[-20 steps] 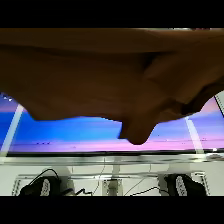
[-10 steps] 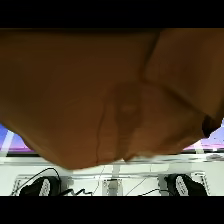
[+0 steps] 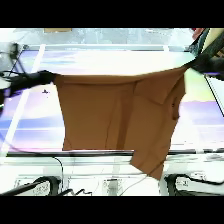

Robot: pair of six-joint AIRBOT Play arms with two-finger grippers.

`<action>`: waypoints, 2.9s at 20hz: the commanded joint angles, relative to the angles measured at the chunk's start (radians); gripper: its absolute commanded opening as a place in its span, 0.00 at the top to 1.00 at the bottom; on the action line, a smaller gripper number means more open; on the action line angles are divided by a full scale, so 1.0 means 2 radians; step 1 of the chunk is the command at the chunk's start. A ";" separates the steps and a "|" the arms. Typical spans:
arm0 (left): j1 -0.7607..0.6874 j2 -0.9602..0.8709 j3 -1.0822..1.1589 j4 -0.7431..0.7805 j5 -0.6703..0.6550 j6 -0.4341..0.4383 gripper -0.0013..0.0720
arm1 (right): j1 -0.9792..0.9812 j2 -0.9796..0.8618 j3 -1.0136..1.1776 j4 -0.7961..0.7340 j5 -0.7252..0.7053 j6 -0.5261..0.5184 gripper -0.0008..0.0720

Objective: Fold the clothes and pants, and hang the long-sleeved shirts on hangers.

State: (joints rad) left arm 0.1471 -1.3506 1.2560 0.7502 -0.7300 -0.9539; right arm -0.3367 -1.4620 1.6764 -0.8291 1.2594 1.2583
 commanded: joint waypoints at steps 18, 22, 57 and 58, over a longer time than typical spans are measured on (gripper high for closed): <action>0.003 -0.113 0.000 0.148 -0.093 -0.081 0.97 | 0.057 -0.151 -0.027 -0.176 0.022 0.026 0.97; -0.009 -0.129 0.000 0.147 -0.090 -0.081 0.97 | 0.067 -0.151 -0.064 -0.176 -0.012 0.047 0.97; 0.130 0.101 -0.035 0.280 -0.314 -0.056 0.97 | -0.149 0.160 -0.531 -0.019 0.011 -0.144 0.76; 0.130 0.101 -0.043 0.279 -0.312 -0.056 0.97 | -0.149 0.159 -0.549 -0.007 -0.002 -0.142 0.50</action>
State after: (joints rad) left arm 0.4038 -1.1507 1.2030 1.3132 -1.3521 -1.0721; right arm -0.6258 -1.1767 0.7406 -1.0309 1.3567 1.0134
